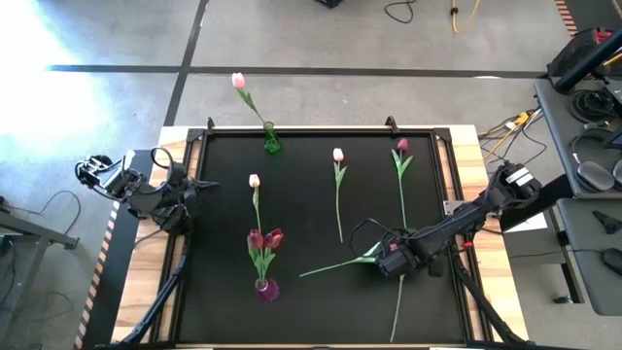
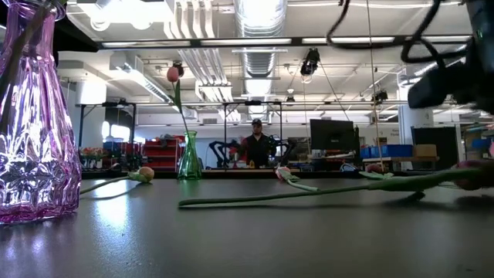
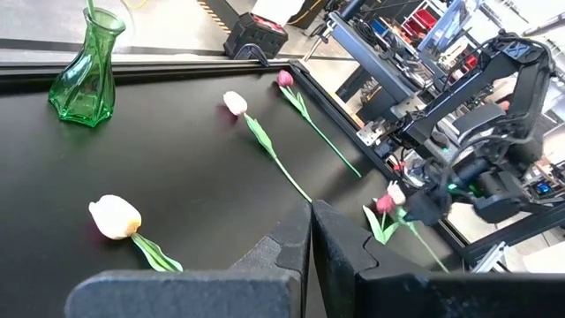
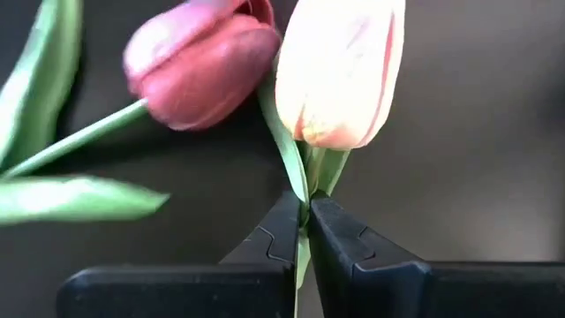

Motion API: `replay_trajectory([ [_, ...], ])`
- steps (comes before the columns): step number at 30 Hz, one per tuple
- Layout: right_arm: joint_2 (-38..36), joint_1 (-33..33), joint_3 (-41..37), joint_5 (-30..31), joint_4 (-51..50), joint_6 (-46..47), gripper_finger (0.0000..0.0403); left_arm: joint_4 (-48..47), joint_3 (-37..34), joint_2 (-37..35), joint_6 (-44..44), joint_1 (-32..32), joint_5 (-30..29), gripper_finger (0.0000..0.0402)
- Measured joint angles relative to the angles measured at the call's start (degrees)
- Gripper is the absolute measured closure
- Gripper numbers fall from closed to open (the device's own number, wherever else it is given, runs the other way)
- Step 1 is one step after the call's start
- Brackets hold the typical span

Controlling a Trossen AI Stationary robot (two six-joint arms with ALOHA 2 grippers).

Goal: Sort flowers into vase by color
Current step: Put the bottom pink tulip into the green vase

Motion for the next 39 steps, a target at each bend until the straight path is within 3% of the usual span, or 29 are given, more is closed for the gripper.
replay_trajectory([
  [4,-0.4,0.0,8.3,1.2,-10.2,-2.3,0.0389,0.0,0.0,0.0,0.0,0.0,0.1,0.0402],
  [9,-0.5,0.0,21.6,7.7,-26.5,-4.6,0.0389,0.0,0.0,0.0,0.0,0.0,0.2,0.0402],
  [12,-0.5,-0.6,29.4,19.9,-33.8,-8.1,0.039,0.0,0.0,0.0,0.6,0.0,0.1,0.0402],
  [18,-1.6,-7.3,38.8,53.2,-37.5,-26.1,0.039,0.0,0.0,0.0,1.0,0.0,-0.4,0.0402],
  [20,-3.0,-11.6,40.7,59.3,-34.9,-36.4,0.039,0.0,0.0,0.0,1.6,0.0,-1.8,0.0402],
  [22,-5.1,-16.9,41.9,61.6,-28.5,-50.5,0.039,0.0,0.0,0.0,2.2,0.0,-3.9,0.0402],
  [25,-8.4,-26.2,42.0,57.5,-10.5,-78.8,0.039,0.7,0.0,0.0,2.0,0.0,-7.6,0.0402],
  [27,-10.2,-32.9,40.8,48.9,5.2,-97.3,0.039,1.5,0.0,0.0,2.4,0.0,-9.5,0.0402],
  [30,-10.8,-42.7,39.5,32.9,24.6,-114.5,0.039,1.4,0.0,0.0,2.7,0.0,-11.2,0.0402],
  [34,-7.6,-54.0,39.5,14.3,37.2,-122.8,0.039,1.5,0.0,0.0,2.8,0.0,-11.8,0.0402],
  [39,0.5,-61.0,39.4,-0.7,50.4,-126.0,0.039,2.0,0.0,0.1,3.9,0.0,-12.1,0.0402],
])
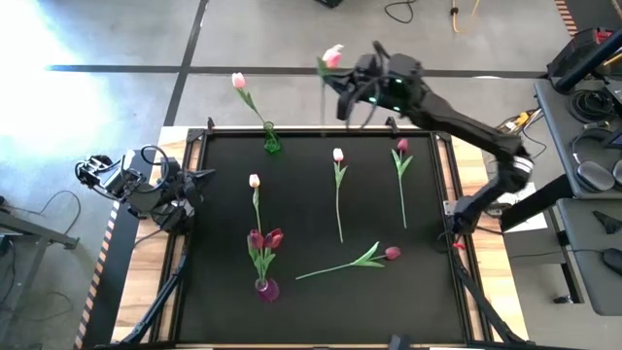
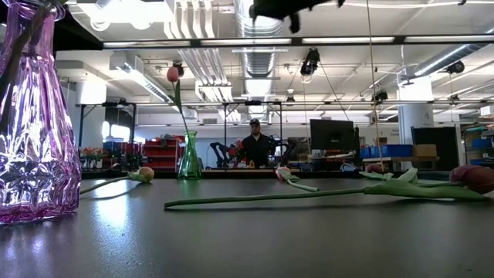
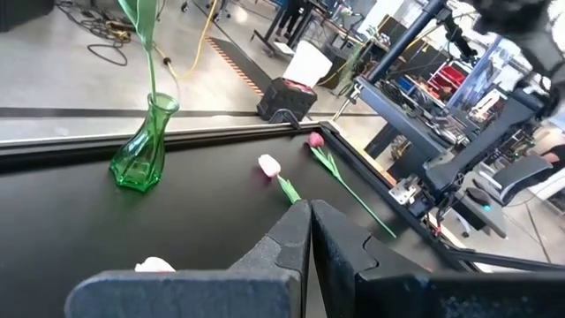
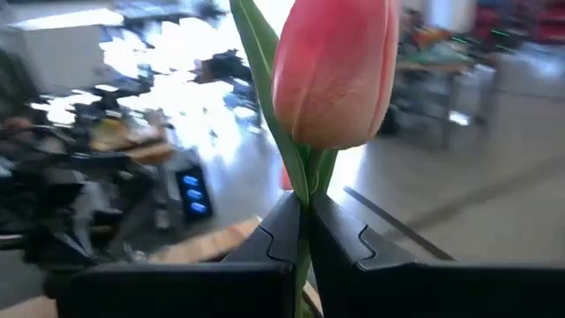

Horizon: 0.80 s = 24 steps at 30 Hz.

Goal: Sort flowers into vase by color
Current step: Put the bottom pink tulip into the green vase

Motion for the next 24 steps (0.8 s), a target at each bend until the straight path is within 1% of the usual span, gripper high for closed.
replay_trajectory([
  [2,4.1,-1.0,0.1,-5.1,7.1,0.8,0.039,0.0,0.0,0.0,0.8,0.0,0.0,0.0402],
  [4,8.3,-1.5,0.8,-8.5,13.6,1.9,0.039,0.0,0.0,0.0,2.1,0.0,0.0,0.0402],
  [6,12.6,-1.7,2.4,-10.7,18.4,2.6,0.039,0.0,0.0,0.2,3.0,0.0,0.0,0.0402],
  [8,16.8,-1.8,4.9,-11.3,20.9,3.4,0.039,0.0,0.0,0.3,3.2,0.0,0.0,0.0402],
  [11,22.8,-1.7,10.0,-12.3,21.4,2.3,0.039,0.0,0.0,0.3,3.0,0.0,0.0,0.0402],
  [15,30.3,-1.7,18.8,-13.4,21.4,1.9,0.039,0.0,-0.1,0.3,2.8,0.0,-0.2,0.0402],
  [20,38.1,-1.8,29.5,-14.3,21.2,1.6,0.039,0.0,-0.1,0.3,2.8,0.0,-0.7,0.0402],
  [24,42.5,-1.8,37.0,-14.3,15.0,0.1,0.039,0.0,-0.1,0.3,2.8,0.0,-1.7,0.0402],
])
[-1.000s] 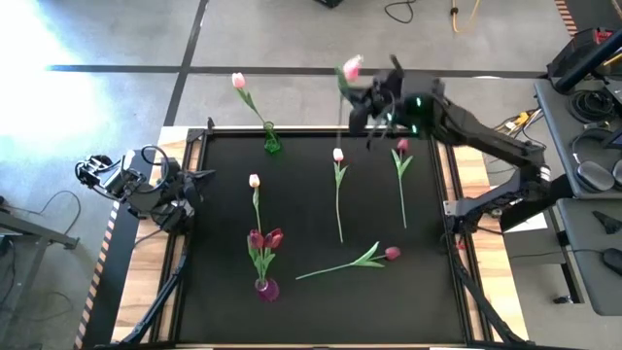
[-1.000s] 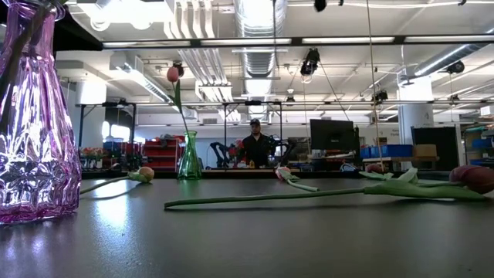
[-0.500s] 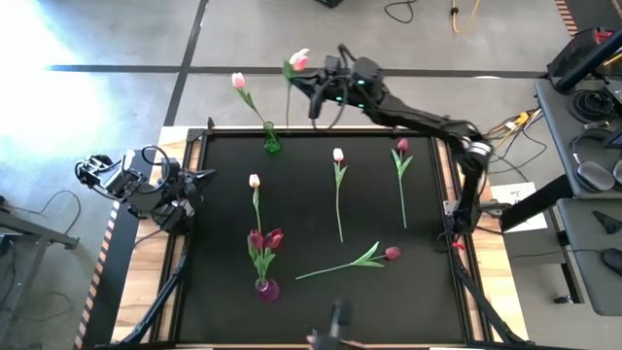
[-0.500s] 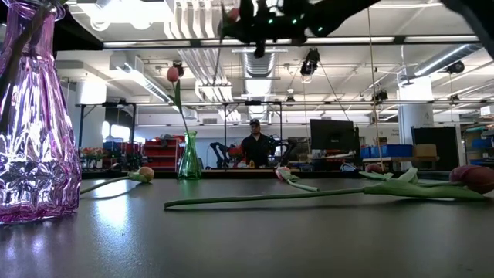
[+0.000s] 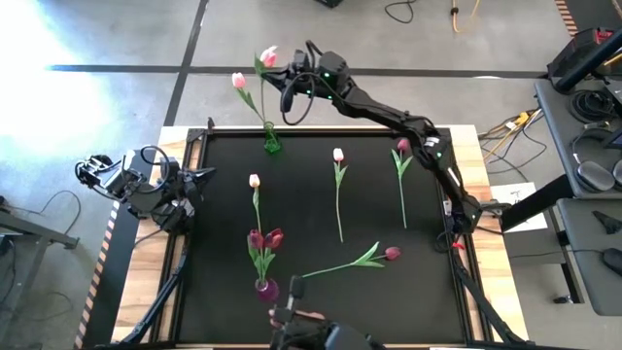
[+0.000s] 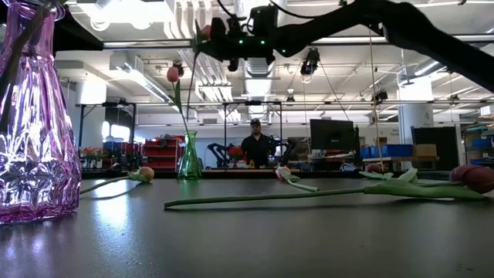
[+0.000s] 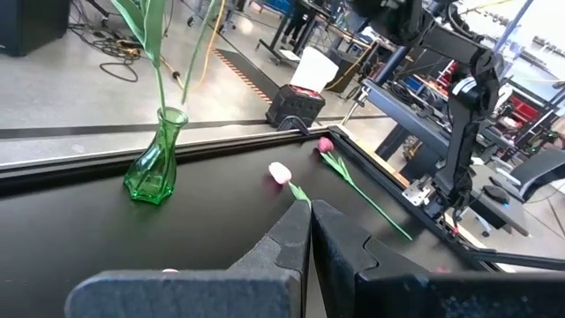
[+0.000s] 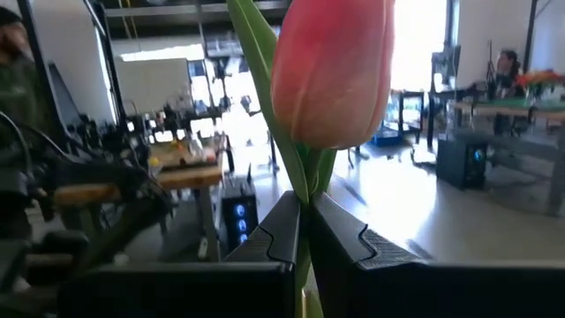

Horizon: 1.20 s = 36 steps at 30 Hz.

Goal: Sort flowers into vase by color
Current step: Put the bottom pink tulip into the green vase

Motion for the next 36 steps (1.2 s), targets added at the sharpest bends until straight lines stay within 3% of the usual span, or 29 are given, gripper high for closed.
replay_trajectory([
  [6,4.0,0.0,5.7,-0.1,-4.6,-2.6,0.039,0.0,0.0,0.5,0.0,0.0,0.0,0.0402],
  [36,4.4,-0.2,5.8,0.1,-22.5,-9.8,0.039,-0.3,0.0,1.3,0.2,0.0,0.0,0.0402],
])
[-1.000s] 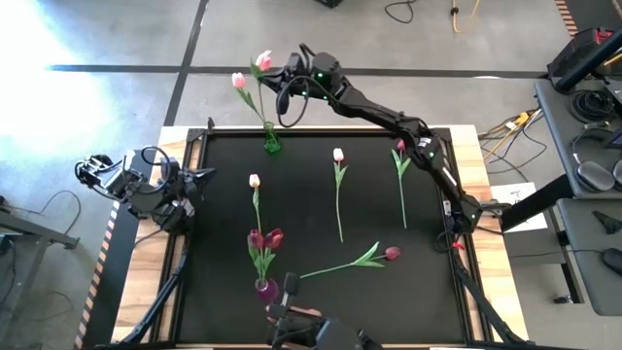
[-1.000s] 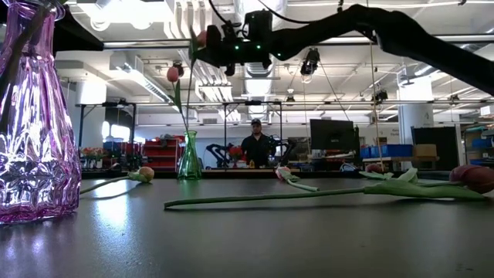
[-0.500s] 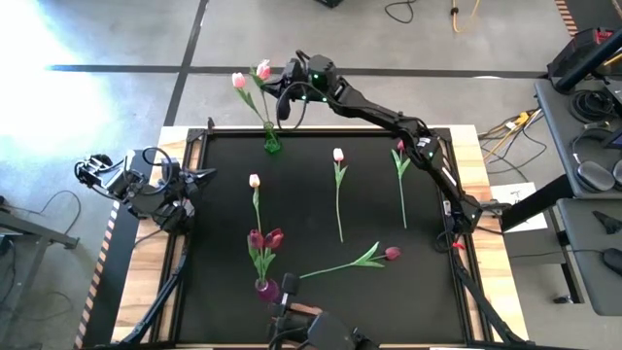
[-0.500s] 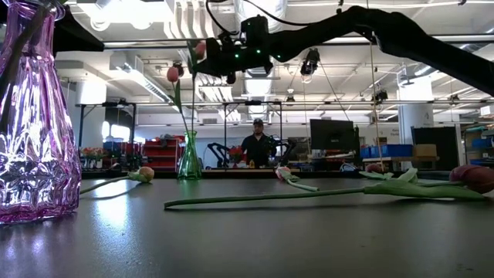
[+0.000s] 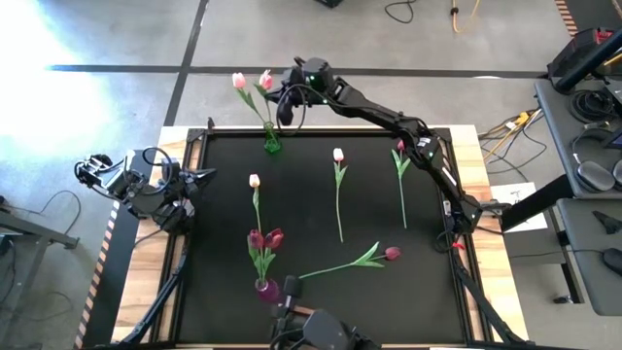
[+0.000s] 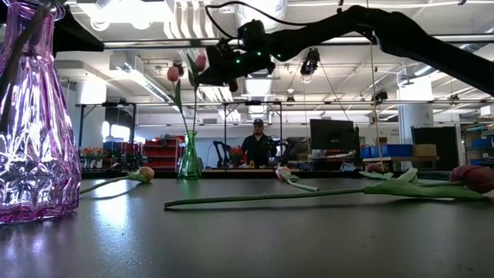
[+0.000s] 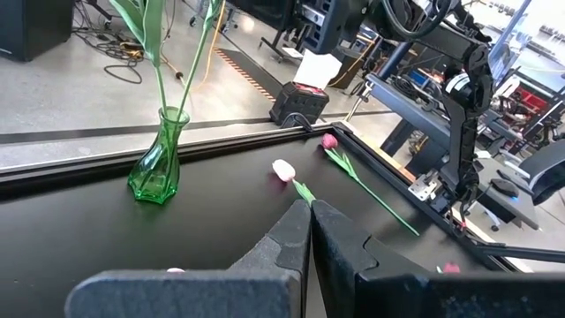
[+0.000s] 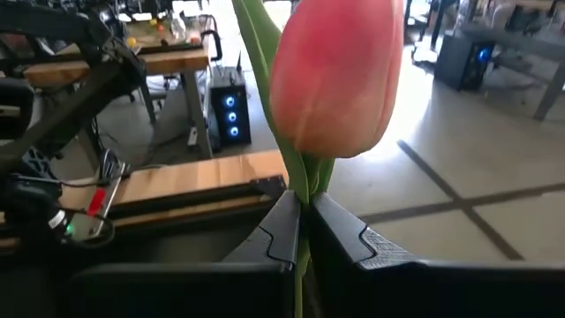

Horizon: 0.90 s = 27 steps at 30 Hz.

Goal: Sort flowers into vase by color
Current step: Put the bottom pink tulip into the green vase

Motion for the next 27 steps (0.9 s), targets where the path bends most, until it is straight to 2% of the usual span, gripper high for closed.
replay_trajectory([
  [5,-0.1,0.0,0.0,0.4,-3.8,0.1,0.0372,0.1,0.0,0.0,0.0,0.0,0.0,0.0402],
  [13,-0.6,0.0,0.0,1.1,-7.4,1.3,0.0278,0.1,0.0,0.0,0.9,0.0,0.2,0.0402],
  [17,-2.0,0.0,0.0,1.1,-8.5,0.2,0.0246,0.0,0.0,0.0,1.5,0.0,0.2,0.0402],
  [22,-4.9,0.0,0.1,2.1,-11.2,-0.7,0.0232,-0.6,0.0,0.0,1.5,0.0,0.2,0.0402],
  [27,-8.8,0.0,0.1,1.9,-17.9,-0.6,0.0239,-2.1,0.0,0.0,1.6,0.0,0.2,0.0402],
])
